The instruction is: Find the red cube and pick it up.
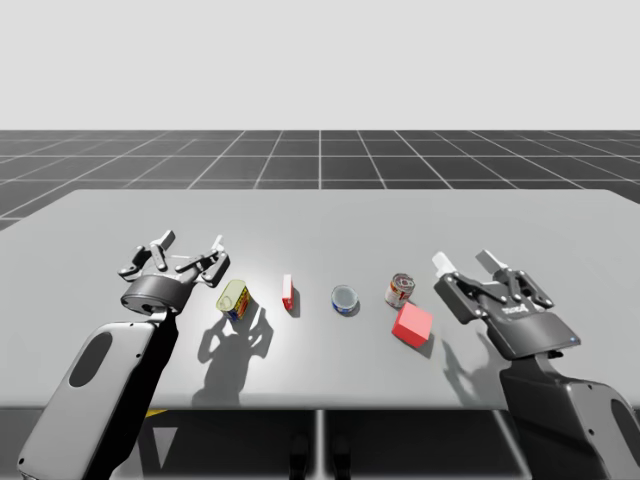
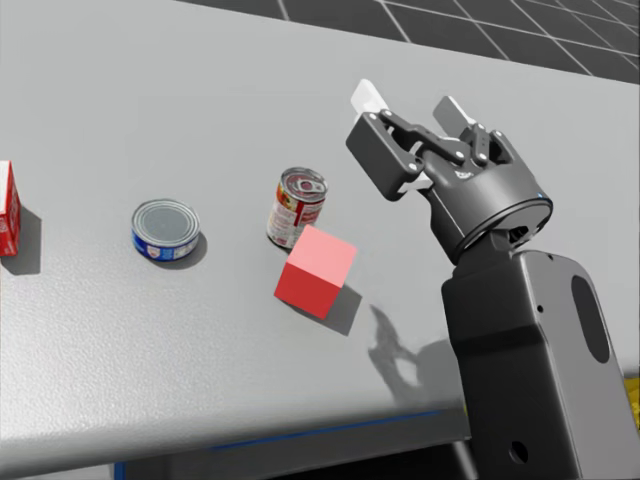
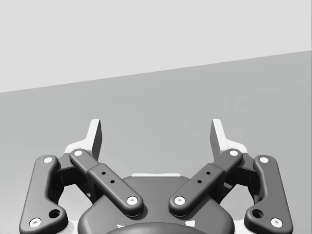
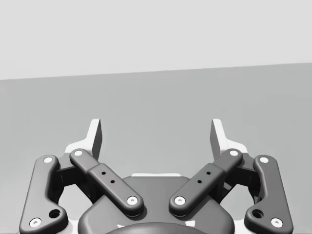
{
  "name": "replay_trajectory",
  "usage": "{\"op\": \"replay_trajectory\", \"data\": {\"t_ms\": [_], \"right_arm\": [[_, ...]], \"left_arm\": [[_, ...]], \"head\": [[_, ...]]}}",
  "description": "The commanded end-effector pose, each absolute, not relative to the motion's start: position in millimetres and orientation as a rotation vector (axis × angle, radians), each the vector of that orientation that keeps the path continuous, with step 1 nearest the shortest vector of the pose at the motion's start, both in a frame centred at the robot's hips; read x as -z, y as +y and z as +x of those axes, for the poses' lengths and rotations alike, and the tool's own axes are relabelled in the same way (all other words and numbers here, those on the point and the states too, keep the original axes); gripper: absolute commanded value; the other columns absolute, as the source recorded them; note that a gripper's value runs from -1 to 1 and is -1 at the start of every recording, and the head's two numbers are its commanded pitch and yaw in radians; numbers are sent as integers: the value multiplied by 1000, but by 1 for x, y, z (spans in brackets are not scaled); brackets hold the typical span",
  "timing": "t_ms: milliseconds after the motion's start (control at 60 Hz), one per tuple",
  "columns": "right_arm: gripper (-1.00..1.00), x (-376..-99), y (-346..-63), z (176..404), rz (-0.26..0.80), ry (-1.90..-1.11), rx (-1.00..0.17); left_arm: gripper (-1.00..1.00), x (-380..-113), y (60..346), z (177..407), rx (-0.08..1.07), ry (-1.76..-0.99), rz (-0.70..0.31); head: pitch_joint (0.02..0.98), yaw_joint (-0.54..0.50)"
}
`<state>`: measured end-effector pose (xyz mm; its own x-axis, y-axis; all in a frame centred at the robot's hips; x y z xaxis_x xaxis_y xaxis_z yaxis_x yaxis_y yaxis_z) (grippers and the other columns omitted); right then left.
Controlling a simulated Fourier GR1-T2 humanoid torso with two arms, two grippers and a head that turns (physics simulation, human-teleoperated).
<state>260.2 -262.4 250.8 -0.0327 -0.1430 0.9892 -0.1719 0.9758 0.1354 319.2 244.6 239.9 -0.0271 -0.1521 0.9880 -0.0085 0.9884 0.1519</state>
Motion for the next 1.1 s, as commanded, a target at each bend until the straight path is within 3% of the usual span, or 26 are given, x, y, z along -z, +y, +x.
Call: {"op": "replay_trajectory", "data": {"t_ms": [17, 100, 183, 333, 500, 767, 1100], "right_arm": [[-1000, -240, -265, 232, 295, -1560, -115], [-1000, -230, -270, 218, 309, -1545, -187], [-1000, -222, -274, 203, 416, -1544, -282], [-1000, -209, -281, 181, 400, -1552, -431], [-1000, -191, -293, 174, 463, -1523, -500], [-1000, -156, -302, 192, 515, -1452, -620], [-1000, -133, -307, 229, 524, -1375, -616]], "left_arm": [[-1000, -239, 245, 319, 116, -1593, 125], [-1000, -239, 244, 320, 118, -1592, 125], [-1000, -238, 243, 320, 122, -1591, 126], [-1000, -237, 242, 320, 125, -1589, 128], [-1000, -237, 241, 321, 130, -1588, 127], [-1000, -235, 238, 320, 132, -1586, 130], [-1000, -235, 238, 320, 134, -1585, 130]], "head": [[875, -374], [882, -377], [884, -381], [885, -389], [883, -393], [886, -394], [889, -393]]}}
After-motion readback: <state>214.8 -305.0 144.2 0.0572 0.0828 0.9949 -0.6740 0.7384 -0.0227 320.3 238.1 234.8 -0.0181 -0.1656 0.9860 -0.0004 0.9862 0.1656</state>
